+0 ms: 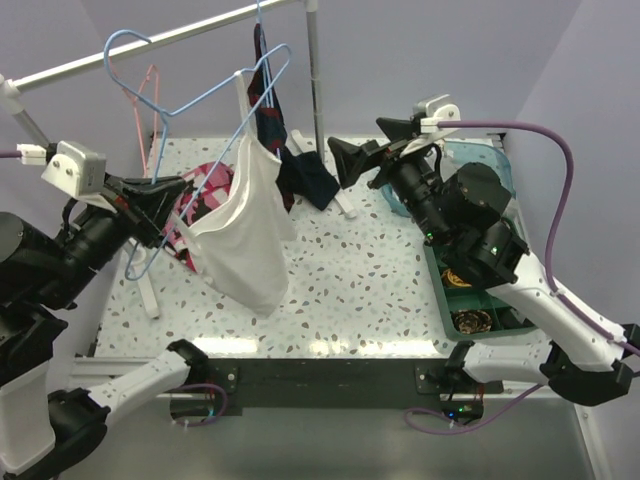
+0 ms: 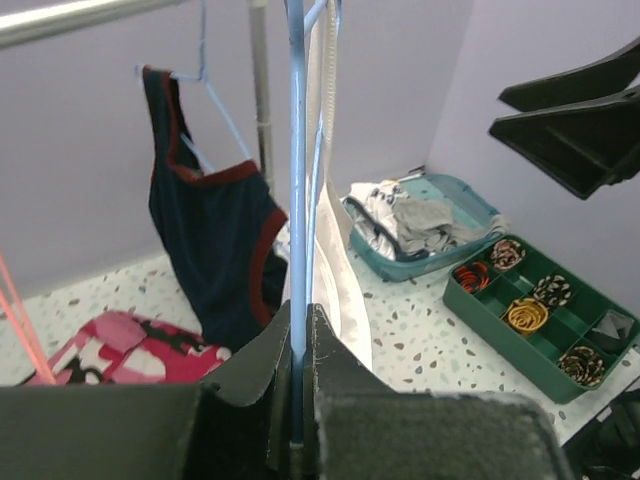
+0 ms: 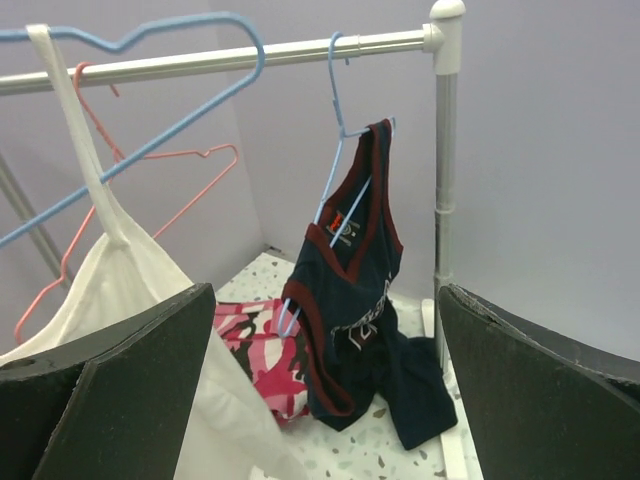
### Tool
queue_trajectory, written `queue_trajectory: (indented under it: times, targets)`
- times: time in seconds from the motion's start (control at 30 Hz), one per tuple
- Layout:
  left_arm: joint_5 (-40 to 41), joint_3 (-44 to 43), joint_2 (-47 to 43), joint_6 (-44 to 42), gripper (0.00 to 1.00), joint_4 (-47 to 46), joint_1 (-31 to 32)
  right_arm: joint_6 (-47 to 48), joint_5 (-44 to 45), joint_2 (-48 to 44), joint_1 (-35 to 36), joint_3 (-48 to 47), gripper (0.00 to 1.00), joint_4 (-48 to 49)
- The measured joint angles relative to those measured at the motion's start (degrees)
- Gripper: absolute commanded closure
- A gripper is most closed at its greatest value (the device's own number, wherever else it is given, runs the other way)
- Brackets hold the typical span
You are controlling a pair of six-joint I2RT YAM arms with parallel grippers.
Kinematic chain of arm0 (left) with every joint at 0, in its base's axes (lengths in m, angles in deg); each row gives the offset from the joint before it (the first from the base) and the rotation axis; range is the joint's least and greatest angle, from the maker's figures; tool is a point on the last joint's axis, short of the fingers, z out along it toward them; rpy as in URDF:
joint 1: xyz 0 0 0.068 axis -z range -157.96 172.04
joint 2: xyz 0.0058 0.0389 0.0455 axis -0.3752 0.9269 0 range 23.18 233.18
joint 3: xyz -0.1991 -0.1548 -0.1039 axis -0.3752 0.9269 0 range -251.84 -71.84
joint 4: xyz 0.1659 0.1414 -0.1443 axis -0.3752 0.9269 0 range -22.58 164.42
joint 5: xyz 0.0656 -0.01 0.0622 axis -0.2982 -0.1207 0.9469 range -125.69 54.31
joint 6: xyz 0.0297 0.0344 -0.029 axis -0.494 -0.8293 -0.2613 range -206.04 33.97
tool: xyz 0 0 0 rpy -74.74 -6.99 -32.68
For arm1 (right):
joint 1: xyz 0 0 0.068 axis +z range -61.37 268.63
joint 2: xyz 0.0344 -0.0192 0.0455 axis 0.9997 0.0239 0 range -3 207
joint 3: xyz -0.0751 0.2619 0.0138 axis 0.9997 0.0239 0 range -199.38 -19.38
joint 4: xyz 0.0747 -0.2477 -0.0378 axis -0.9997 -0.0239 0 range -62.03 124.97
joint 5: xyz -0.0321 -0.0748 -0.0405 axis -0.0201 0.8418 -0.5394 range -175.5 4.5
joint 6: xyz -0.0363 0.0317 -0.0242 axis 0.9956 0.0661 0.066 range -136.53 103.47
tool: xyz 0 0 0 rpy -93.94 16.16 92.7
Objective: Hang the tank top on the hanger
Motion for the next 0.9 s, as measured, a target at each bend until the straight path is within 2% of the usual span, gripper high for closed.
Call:
queue_trajectory:
  times: [0.23, 0.4, 0.67, 0.9]
  targets:
    - [9.3, 0.7, 0.4, 2.8, 1.0, 6.9, 0.0, 0.0, 1.1, 1.1, 0.0, 0.0, 0.02, -0.6]
    - [13.2, 0.6, 1.7, 3.9, 1.0, 8.6, 0.0, 0.0, 1.2, 1.4, 0.0, 0.4, 0.02, -0.6]
    - [18.2, -6.6, 13.9, 5.1, 1.0, 8.4, 0.0, -0.2, 1.8, 1.1, 0.0, 2.9, 0.02, -0.7]
    - [23.0, -7.0, 19.3, 6.7, 1.0, 8.5, 0.1, -0.4, 2.7, 0.1, 0.0, 4.1, 0.02, -0.9]
